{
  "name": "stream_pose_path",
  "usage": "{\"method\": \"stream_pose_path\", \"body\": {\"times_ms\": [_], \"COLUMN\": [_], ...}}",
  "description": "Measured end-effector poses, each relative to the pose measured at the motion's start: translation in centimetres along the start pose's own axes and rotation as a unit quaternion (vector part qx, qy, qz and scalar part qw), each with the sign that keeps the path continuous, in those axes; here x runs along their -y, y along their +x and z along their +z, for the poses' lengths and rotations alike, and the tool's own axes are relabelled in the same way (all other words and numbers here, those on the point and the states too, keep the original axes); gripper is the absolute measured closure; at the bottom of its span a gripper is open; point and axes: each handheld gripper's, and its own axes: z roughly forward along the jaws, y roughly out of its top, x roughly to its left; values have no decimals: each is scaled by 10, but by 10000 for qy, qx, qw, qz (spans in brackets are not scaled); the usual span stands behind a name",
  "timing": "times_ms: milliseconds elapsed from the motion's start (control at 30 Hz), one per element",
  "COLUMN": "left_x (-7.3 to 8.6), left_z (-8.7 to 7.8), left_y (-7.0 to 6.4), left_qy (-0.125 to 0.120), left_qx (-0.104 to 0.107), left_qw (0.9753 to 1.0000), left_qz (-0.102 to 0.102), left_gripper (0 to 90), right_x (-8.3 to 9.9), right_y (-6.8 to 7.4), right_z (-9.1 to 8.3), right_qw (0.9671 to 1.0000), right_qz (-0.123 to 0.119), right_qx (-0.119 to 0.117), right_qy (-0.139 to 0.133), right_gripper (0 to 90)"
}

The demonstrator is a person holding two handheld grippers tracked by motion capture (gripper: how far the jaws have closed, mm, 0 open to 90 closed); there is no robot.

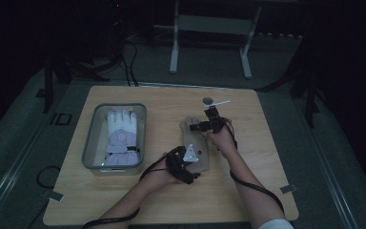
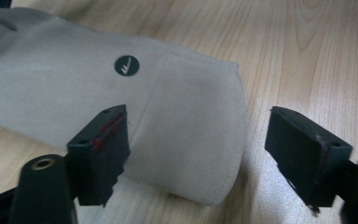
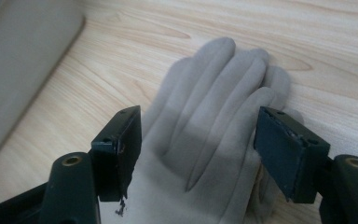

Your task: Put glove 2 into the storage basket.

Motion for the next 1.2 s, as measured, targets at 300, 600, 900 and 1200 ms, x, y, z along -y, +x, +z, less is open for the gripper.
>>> {"method": "stream_pose_path", "body": {"times_ms": [300, 600, 900, 1200], "left_x": [-1, -10, -13, -24], "left_z": [9, 14, 4, -21], "left_y": [0, -2, 2, 3], "left_qy": [168, 426, 348, 278], "left_qx": [-100, -594, -506, -591], "left_qw": [9998, 9970, 9981, 9978], "left_qz": [63, 241, 51, 82], "left_gripper": [327, 724, 801, 809], "right_x": [7, 5, 0, -13], "right_y": [-7, -2, 3, 16], "right_z": [12, 11, 0, -23], "right_qw": [9993, 9984, 9993, 9996], "right_qz": [-30, -201, -213, -252], "right_qx": [230, 254, 166, -79], "right_qy": [299, 465, 271, -81], "right_gripper": [343, 647, 729, 732]}}
